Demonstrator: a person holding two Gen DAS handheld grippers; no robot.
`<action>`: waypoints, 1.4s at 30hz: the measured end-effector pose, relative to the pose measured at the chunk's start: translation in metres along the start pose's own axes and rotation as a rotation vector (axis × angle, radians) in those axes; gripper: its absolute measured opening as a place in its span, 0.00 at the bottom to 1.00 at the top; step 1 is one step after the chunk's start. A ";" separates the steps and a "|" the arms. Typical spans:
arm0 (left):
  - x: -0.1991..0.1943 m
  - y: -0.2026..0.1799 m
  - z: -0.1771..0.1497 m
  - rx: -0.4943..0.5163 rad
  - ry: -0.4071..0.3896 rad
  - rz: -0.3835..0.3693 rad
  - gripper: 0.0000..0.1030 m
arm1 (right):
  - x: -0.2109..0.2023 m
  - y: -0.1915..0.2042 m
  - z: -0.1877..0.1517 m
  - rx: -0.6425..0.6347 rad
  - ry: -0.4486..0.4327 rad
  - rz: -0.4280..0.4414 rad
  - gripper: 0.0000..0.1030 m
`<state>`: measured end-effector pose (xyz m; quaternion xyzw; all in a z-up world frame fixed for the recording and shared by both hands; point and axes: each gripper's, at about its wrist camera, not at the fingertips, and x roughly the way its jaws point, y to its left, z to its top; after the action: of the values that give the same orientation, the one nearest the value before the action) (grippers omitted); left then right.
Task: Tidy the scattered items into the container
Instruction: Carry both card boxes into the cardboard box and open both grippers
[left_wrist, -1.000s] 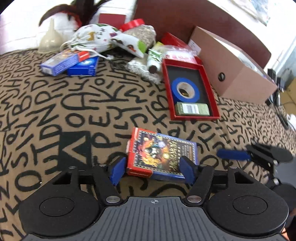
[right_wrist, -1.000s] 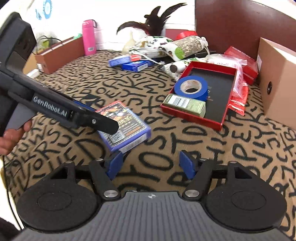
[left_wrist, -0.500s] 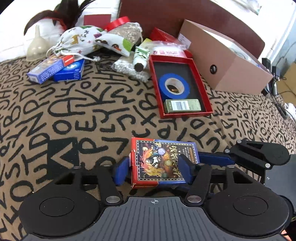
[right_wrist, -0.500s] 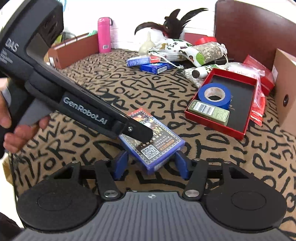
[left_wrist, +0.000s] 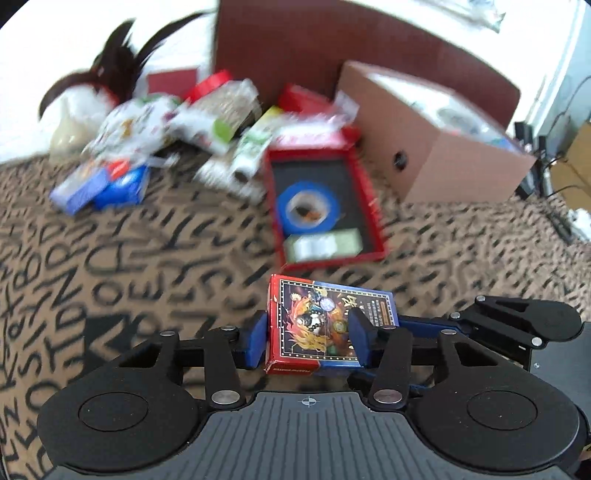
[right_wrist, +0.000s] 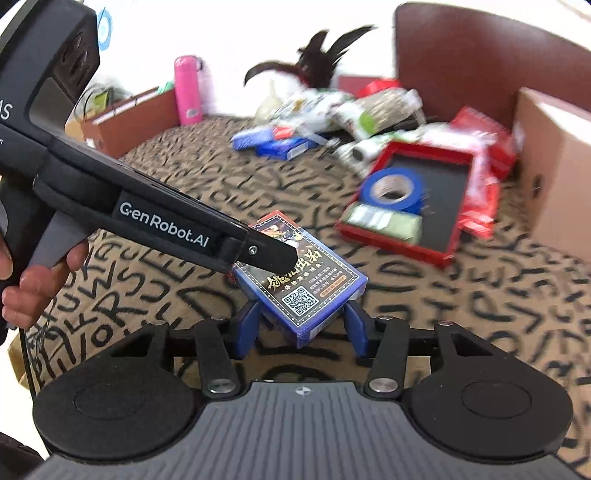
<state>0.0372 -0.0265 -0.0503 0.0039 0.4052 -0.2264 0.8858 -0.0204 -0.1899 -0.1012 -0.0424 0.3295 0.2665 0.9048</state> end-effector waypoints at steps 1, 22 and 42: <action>-0.001 -0.008 0.008 0.010 -0.017 -0.011 0.47 | -0.007 -0.004 0.002 0.001 -0.016 -0.015 0.54; 0.094 -0.151 0.192 0.096 -0.186 -0.186 0.47 | -0.087 -0.184 0.075 0.054 -0.279 -0.354 0.51; 0.146 -0.147 0.198 0.082 -0.172 -0.087 0.98 | -0.048 -0.238 0.064 0.068 -0.255 -0.436 0.91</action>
<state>0.2027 -0.2546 0.0035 0.0030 0.3177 -0.2806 0.9057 0.1071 -0.3987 -0.0451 -0.0478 0.2044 0.0571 0.9760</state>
